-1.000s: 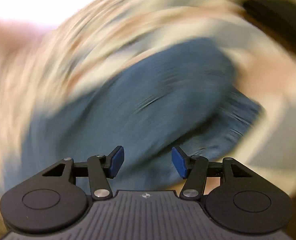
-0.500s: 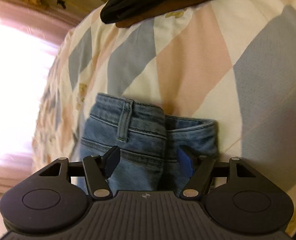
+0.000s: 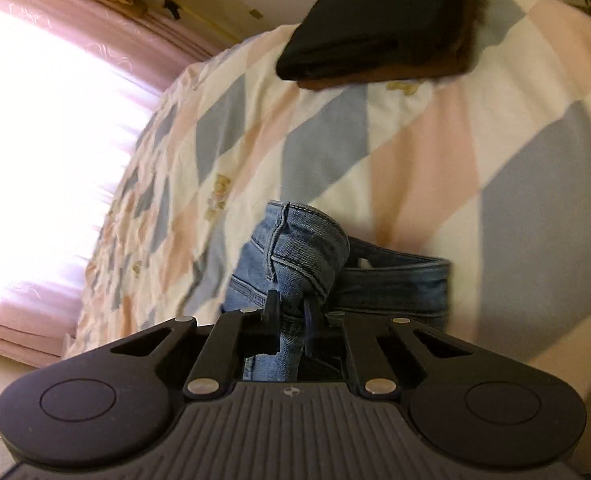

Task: Fold clothes

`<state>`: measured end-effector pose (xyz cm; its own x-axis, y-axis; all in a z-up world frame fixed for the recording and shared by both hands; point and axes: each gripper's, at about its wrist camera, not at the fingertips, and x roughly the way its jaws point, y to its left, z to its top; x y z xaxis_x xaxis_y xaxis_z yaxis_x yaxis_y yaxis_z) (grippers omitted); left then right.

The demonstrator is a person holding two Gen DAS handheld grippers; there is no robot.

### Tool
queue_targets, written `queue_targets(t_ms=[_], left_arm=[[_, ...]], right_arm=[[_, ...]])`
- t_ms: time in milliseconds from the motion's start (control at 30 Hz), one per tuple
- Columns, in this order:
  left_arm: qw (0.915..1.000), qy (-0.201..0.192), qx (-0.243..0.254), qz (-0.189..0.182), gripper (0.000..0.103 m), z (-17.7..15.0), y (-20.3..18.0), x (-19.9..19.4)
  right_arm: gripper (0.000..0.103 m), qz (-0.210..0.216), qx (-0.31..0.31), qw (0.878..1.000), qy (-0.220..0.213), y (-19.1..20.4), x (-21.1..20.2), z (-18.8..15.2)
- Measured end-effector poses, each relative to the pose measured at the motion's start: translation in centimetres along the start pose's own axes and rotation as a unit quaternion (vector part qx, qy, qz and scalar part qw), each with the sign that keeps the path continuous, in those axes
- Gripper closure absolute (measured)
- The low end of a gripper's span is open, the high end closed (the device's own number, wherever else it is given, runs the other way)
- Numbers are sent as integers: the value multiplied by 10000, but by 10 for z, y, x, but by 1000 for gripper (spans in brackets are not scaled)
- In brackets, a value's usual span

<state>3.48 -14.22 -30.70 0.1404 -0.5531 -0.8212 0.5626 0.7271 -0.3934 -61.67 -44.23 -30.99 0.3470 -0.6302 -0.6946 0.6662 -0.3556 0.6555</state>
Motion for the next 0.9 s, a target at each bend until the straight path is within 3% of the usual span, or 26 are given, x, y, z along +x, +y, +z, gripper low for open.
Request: queue_targets(t_ms=[167,367,400,467,533,767,900], left_arm=[[9975,338,294,542,97,-35,8,28],[9953,326,519,752,91,-46,9,38],[9944,300,628,791,90,-45,5,34],[9923,200,847,877,85,-44,2,19],[9906,86,975,951,79,-41,3,2],[9873,-379,269,1520,75,20,70,-29],[9911,-327,-572,1159,67,36,112,-8]], right_arm=[[93,-640,48,9974,337,-34,28,-4],[89,-1043,-123,9941,273,-31,39,-10],[85,-1100,-169,9934,285,-30,40,-9],[67,-1215,-259,9918,309,-26,41,-9],[36,-1364,-364,9895,296,-20,39,-8],[36,-1615,-755,9840,-61,18,15,-34],[36,-1509,-1088,9825,113,46,15,-75]])
